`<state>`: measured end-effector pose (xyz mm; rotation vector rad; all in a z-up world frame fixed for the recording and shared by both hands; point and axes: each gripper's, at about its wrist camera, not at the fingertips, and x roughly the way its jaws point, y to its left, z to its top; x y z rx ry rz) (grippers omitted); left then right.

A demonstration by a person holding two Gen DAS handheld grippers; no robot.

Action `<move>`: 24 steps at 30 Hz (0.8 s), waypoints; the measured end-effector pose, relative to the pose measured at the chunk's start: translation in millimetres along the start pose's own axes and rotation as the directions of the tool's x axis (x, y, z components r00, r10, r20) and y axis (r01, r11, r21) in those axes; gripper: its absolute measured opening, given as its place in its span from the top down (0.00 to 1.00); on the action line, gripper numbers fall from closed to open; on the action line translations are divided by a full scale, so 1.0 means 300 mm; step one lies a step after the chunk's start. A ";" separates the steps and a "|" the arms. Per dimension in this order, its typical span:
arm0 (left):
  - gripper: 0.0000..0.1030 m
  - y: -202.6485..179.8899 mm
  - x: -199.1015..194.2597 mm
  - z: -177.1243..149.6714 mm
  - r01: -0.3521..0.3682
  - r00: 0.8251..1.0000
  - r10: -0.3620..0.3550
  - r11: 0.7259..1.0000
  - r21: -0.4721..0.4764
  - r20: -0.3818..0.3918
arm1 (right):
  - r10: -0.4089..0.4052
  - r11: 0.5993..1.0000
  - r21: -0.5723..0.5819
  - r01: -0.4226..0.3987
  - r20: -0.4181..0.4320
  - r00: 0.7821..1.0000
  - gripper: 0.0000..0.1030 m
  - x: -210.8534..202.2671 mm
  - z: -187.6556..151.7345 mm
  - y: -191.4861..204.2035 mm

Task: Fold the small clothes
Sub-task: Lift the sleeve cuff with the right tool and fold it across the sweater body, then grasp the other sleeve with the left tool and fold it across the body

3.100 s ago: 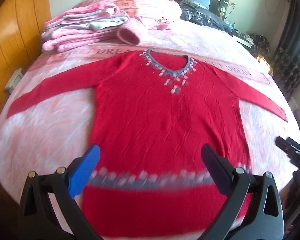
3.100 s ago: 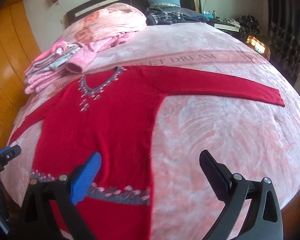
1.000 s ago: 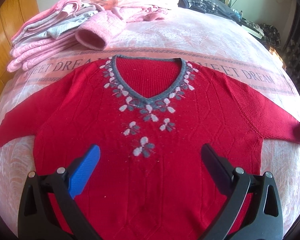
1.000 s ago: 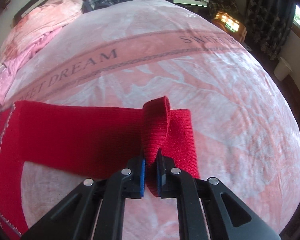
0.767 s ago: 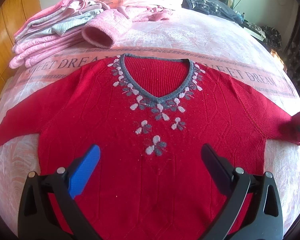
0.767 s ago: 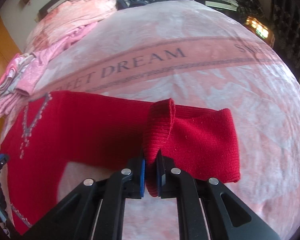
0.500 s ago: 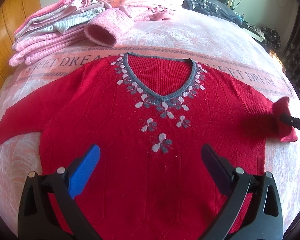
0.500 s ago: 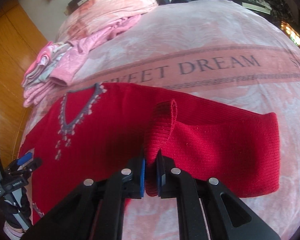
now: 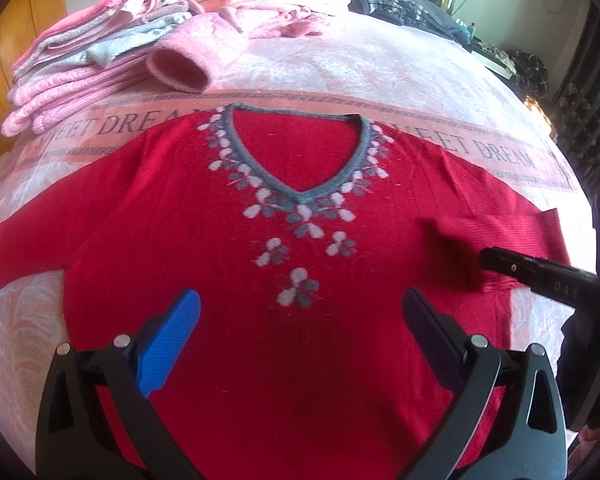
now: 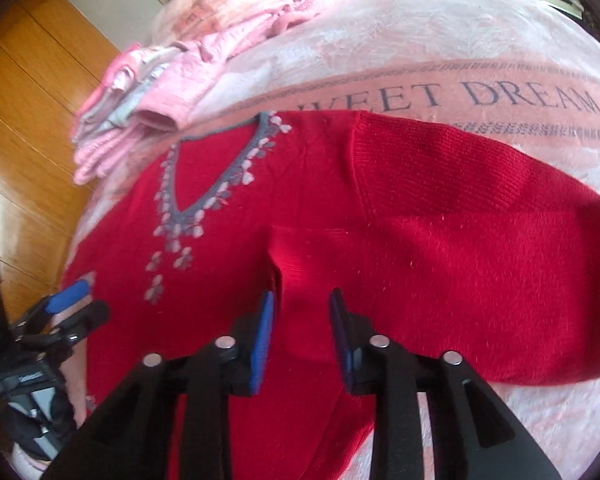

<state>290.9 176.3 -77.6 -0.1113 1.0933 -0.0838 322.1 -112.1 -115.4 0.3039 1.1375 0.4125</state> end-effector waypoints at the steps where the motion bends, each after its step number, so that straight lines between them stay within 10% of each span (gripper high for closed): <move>1: 0.03 -0.020 0.003 0.004 0.011 1.000 -0.011 1.000 0.005 -0.002 | 0.002 1.000 0.006 -0.002 0.019 1.000 0.70 -0.026 -0.011 -0.010; 17: 0.06 -0.455 0.269 0.046 0.179 0.969 -0.165 0.982 0.066 -0.184 | -0.081 0.994 0.090 0.070 0.131 0.988 0.66 -0.284 -0.249 -0.197; 24: 0.81 -0.488 0.324 0.056 0.165 0.967 -0.152 0.985 0.046 -0.206 | -0.083 0.992 0.109 0.066 0.163 0.983 0.64 -0.309 -0.286 -0.220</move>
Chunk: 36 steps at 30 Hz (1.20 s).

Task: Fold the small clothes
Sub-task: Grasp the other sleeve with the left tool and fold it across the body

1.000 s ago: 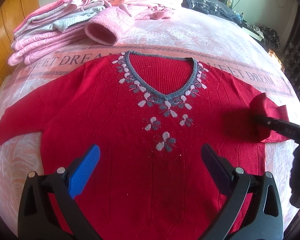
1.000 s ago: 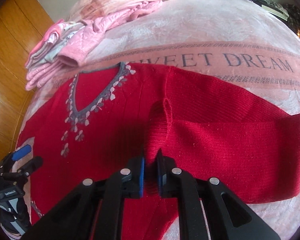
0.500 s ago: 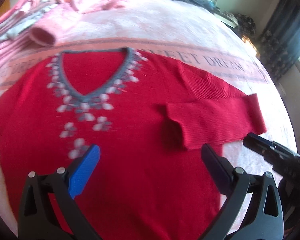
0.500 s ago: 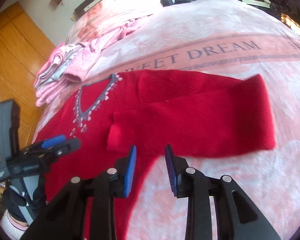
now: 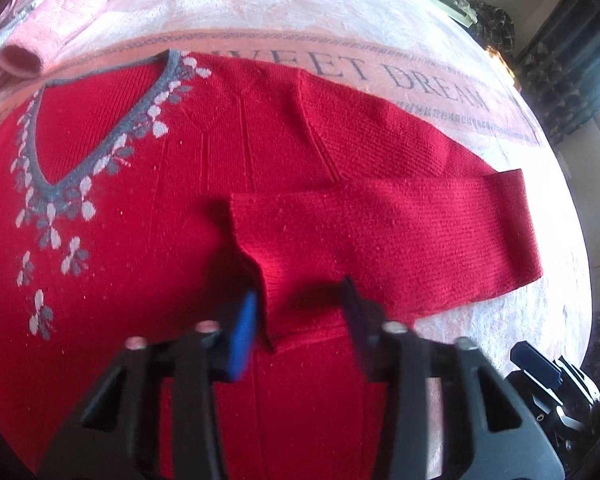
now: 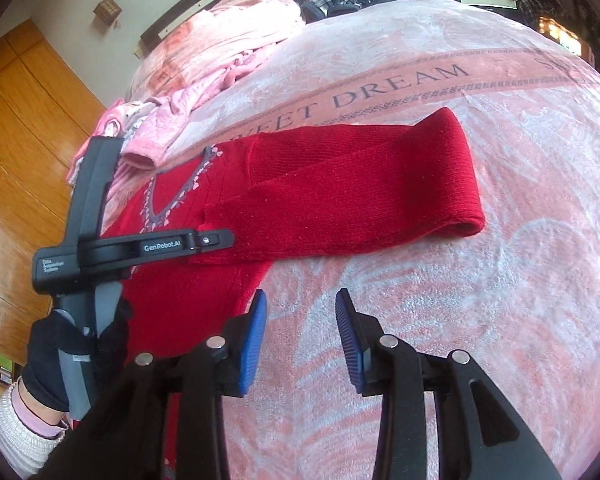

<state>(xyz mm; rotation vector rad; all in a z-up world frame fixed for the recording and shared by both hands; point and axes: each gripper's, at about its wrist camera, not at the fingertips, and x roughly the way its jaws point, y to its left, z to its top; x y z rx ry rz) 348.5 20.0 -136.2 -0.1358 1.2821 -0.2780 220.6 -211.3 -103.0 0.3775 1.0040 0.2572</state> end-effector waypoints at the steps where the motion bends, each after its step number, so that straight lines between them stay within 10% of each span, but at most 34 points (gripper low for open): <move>1: 0.89 0.001 -0.008 0.003 0.003 1.000 -0.003 1.000 -0.008 0.009 | 0.002 1.000 0.002 -0.002 0.003 1.000 0.63 -0.002 -0.002 -0.002; 12: 0.98 0.071 -0.200 0.009 0.098 0.982 -0.092 0.995 -0.031 0.164 | -0.023 0.999 0.036 0.023 0.001 1.000 0.62 0.004 -0.013 -0.015; 36: 0.98 0.789 -0.631 0.020 -0.171 0.900 0.272 0.939 -0.299 0.340 | -0.033 0.999 -0.021 0.033 -0.010 0.999 0.62 0.078 0.058 0.112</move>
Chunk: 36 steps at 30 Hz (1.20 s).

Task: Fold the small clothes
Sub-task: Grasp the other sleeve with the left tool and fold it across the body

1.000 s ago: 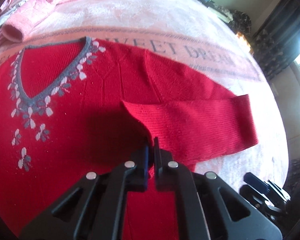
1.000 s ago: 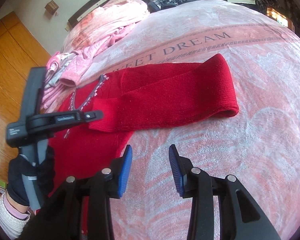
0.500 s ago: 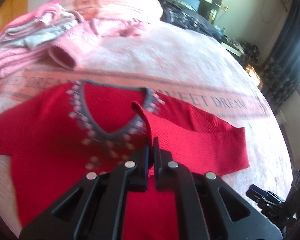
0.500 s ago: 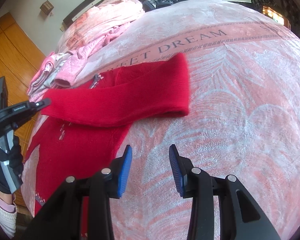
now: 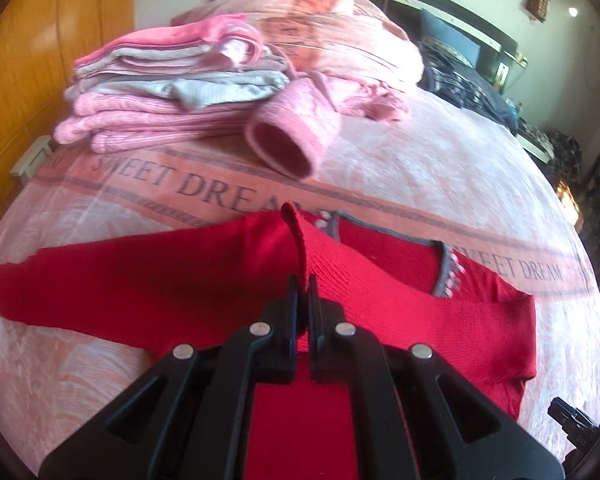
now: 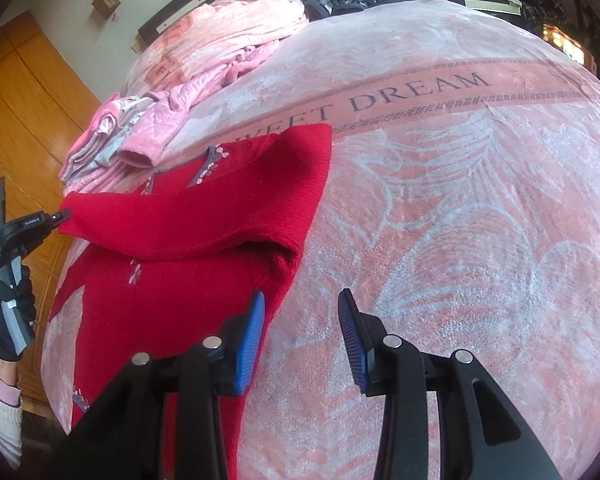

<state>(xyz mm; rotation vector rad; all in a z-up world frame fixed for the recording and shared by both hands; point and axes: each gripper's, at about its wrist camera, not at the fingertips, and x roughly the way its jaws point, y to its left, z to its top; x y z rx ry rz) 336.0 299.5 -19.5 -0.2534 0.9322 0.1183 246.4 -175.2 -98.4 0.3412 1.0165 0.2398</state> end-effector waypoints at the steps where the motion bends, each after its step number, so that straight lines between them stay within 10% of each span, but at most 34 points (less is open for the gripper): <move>1: 0.98 0.026 0.007 0.004 -0.006 1.000 0.006 1.000 -0.014 -0.005 | 0.001 1.000 -0.002 -0.001 0.000 1.000 0.62 0.007 0.009 0.008; 14: 0.97 0.155 0.299 -0.123 -0.069 0.977 0.061 0.997 -0.032 -0.206 | 0.072 0.997 0.009 -0.071 -0.077 0.994 0.61 0.231 0.153 0.114; 25: 0.83 0.364 0.222 -0.071 -0.079 0.978 0.042 0.980 -0.180 -0.202 | 0.006 0.999 -0.030 -0.010 -0.138 0.990 0.61 0.256 0.163 0.108; 36: 0.80 0.135 0.263 -0.066 0.084 0.972 -0.103 0.991 -0.101 -0.210 | -0.007 0.997 -0.071 -0.005 -0.159 0.987 0.54 0.300 0.177 0.237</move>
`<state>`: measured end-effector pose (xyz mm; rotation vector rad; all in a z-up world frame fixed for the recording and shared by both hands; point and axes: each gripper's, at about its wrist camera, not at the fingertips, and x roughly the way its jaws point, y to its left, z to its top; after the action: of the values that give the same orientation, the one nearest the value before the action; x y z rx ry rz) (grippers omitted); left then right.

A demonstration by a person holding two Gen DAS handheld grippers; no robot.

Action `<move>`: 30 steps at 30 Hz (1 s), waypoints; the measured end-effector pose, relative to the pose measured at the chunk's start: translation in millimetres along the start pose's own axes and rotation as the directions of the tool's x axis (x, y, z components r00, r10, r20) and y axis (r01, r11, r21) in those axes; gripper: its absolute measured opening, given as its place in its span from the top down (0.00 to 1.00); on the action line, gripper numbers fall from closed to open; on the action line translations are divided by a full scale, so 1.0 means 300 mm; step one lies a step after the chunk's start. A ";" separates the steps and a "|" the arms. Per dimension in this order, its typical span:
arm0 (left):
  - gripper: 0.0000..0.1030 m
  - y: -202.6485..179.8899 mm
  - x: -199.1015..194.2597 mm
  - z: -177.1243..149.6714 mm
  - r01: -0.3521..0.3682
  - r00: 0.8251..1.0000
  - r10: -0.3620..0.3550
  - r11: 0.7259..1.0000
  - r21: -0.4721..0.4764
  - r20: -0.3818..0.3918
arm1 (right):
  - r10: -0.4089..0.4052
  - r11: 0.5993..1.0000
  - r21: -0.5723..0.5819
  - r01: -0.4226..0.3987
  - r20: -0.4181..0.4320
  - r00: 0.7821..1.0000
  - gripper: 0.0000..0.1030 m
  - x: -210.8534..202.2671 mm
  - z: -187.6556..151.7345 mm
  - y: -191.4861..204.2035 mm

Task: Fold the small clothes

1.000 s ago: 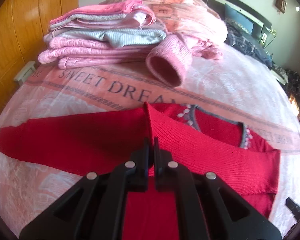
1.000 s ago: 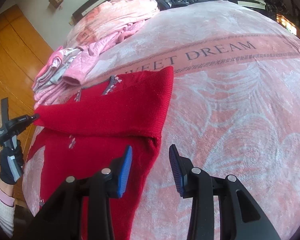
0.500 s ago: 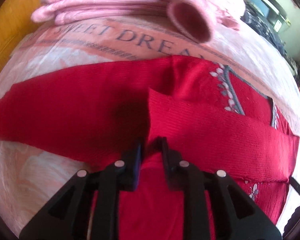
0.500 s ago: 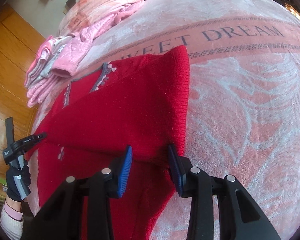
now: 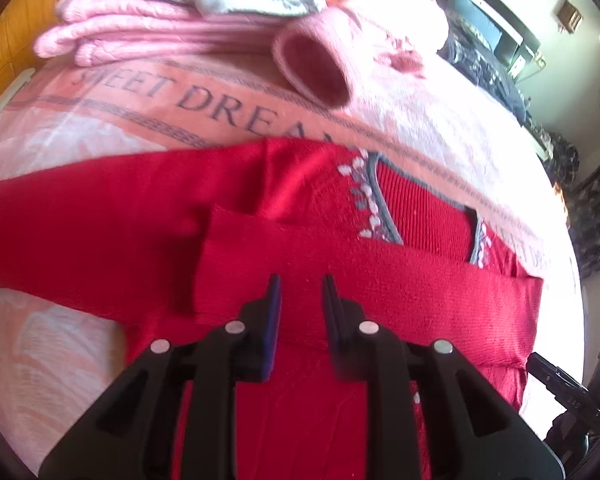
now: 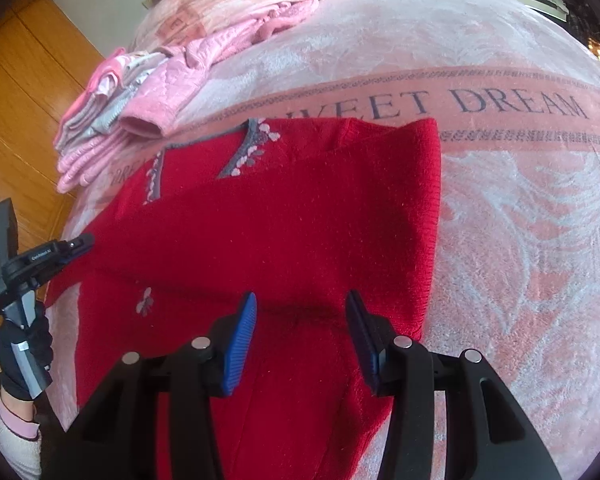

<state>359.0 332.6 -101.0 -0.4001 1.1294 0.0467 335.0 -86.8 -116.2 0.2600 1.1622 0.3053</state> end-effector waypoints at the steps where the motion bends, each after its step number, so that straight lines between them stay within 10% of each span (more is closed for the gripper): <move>1: 0.80 -0.002 0.032 -0.002 -0.015 1.000 0.015 1.000 0.003 -0.022 | -0.015 1.000 0.011 0.015 -0.018 1.000 0.55 0.025 -0.005 -0.009; 17: 0.80 0.021 0.093 -0.021 -0.028 0.998 0.030 0.999 0.023 -0.063 | -0.027 0.999 0.029 0.028 -0.025 0.999 0.47 0.046 -0.019 -0.020; 19: 0.66 0.042 0.038 -0.024 -0.033 0.998 0.034 0.999 0.035 -0.050 | -0.013 1.000 0.026 0.013 -0.013 1.000 0.42 -0.003 -0.034 0.002; 21: 0.36 0.115 -0.049 -0.036 0.002 1.000 -0.001 1.000 0.019 -0.015 | 0.010 1.000 -0.020 -0.010 0.006 1.000 0.40 -0.062 -0.060 0.042; 30: 0.38 0.783 -0.279 -0.179 0.006 1.000 0.003 0.925 -0.380 0.024 | 0.060 0.990 -0.122 -0.066 -0.053 0.997 0.36 -0.094 -0.224 0.193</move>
<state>220.5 546.3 -113.9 -0.7448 1.0955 0.2723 256.6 -40.4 -96.7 0.1815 1.1801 0.4394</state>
